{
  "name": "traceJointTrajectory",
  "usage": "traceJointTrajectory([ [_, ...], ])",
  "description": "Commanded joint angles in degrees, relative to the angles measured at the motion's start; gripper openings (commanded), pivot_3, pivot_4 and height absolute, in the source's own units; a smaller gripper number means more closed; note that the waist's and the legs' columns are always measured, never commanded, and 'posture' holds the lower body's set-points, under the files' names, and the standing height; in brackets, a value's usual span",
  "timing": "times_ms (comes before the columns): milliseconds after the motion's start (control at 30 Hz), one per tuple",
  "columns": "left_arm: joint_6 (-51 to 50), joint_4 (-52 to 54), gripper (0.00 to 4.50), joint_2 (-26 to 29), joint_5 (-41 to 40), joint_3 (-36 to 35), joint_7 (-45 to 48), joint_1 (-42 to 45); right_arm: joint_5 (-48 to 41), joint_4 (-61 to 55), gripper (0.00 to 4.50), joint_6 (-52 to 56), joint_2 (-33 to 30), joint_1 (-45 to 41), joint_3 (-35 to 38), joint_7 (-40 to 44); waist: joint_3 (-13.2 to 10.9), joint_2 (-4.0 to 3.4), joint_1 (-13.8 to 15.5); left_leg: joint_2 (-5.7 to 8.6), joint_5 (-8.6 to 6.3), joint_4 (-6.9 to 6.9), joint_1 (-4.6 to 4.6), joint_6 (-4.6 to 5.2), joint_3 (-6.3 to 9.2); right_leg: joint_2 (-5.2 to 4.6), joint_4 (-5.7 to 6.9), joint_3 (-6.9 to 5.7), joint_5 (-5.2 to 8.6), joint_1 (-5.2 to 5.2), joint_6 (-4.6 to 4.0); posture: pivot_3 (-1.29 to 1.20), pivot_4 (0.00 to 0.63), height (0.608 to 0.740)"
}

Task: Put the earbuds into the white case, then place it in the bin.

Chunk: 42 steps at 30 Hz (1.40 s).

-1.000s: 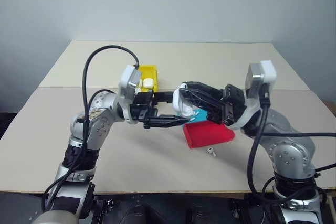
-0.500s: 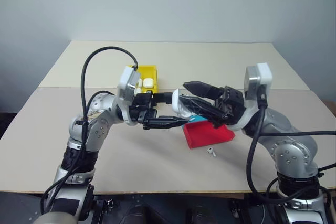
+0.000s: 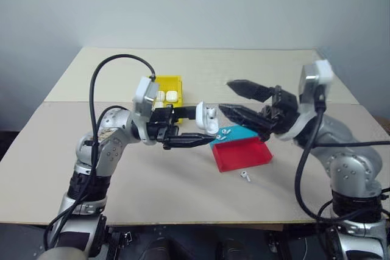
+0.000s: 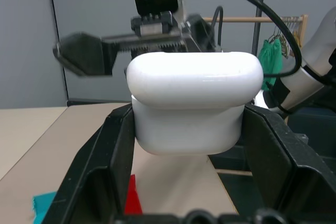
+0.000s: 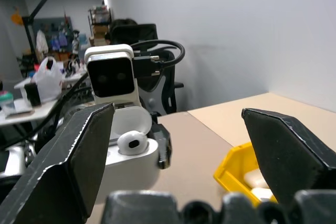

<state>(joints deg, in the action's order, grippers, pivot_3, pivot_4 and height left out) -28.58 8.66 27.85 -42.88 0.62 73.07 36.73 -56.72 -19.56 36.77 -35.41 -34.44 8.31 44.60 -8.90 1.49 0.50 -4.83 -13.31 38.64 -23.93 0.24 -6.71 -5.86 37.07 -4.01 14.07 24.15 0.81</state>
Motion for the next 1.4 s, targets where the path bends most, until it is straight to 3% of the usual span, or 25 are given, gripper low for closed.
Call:
traceJointTrajectory([
  [33, 0.6, 3.0, 2.78, 1.6, -0.9, -2.7, -0.9, -1.2, 7.4, 5.5, 4.49, 0.1, -5.3, -5.8, -2.7, 4.1, 0.0, 0.00, -0.1, -0.01, 0.00, -0.02, 0.02, 0.00, 0.00, 0.00, -0.01, 0.00, 0.00, 0.01, 0.00, 0.00, 0.150, 0.740],
  [167, 0.7, 5.0, 2.78, 2.8, -1.3, -4.5, -2.4, -3.7, 29.6, 17.6, 4.49, -8.3, -10.0, -15.1, -18.5, 10.3, 0.0, 0.00, -0.5, -0.01, 0.00, -0.05, 0.09, 0.00, -0.06, 0.01, 0.00, 0.06, 0.00, 0.00, 0.00, 0.00, 0.150, 0.740],
  [333, 0.8, 6.9, 2.78, 3.4, -1.6, -6.0, -4.1, -5.8, 49.1, 36.7, 4.49, -22.7, -6.4, -26.3, -31.7, 16.0, 0.0, 0.00, -1.2, -0.01, 0.01, -0.07, 0.05, -0.02, -0.09, 0.00, 0.00, 0.09, 0.01, 0.09, 0.01, 0.00, 0.150, 0.740],
  [633, 1.2, 6.8, 2.78, 5.1, -1.5, -7.9, -4.9, -7.5, 63.0, 65.2, 4.49, -49.2, 1.7, -36.3, -38.2, 27.4, 0.0, -0.02, -1.2, -0.01, 0.20, 0.04, -0.09, -0.34, -0.12, -0.04, -0.06, 0.04, 0.00, 0.11, 0.02, 0.00, 0.150, 0.740],
  [733, 1.3, 6.6, 2.78, 5.8, -1.3, -8.3, -4.6, -7.9, 67.9, 73.9, 3.87, -55.8, 5.0, -39.3, -39.9, 26.5, 0.0, -0.04, -1.3, -0.03, 0.22, 0.02, -0.06, -0.38, -0.12, -0.01, 0.01, 0.04, 0.00, 0.13, 0.01, 0.00, 0.150, 0.740],
  [867, 1.2, 7.3, 2.78, 6.5, -1.6, -9.0, -5.0, -8.5, 75.1, 82.4, 2.52, -65.0, 7.5, -41.9, -42.9, 23.7, 0.0, -0.07, -1.4, -0.04, 0.30, -0.01, -0.06, -0.51, -0.13, -0.01, 0.01, 0.04, 0.00, 0.14, 0.01, 0.00, 0.150, 0.740],
  [1067, 0.7, 9.9, 2.78, 6.7, -2.3, -10.0, -6.7, -10.4, 82.2, 89.9, 2.52, -69.3, 11.0, -45.5, -44.2, 19.2, -0.1, -0.10, -1.4, -0.04, 0.33, -0.01, -0.06, -0.57, -0.15, -0.01, 0.02, 0.06, 0.00, 0.15, 0.01, 0.00, 0.150, 0.740],
  [1400, 0.6, 12.2, 2.78, 7.4, -3.4, -10.7, -8.8, -12.3, 82.2, 92.1, 2.52, -69.7, 15.0, -46.0, -40.3, 24.9, -0.1, -0.13, -1.4, -0.05, 0.35, -0.02, -0.03, -0.61, -0.14, -0.01, 0.04, 0.06, 0.00, 0.13, 0.00, 0.00, 0.150, 0.740],
])
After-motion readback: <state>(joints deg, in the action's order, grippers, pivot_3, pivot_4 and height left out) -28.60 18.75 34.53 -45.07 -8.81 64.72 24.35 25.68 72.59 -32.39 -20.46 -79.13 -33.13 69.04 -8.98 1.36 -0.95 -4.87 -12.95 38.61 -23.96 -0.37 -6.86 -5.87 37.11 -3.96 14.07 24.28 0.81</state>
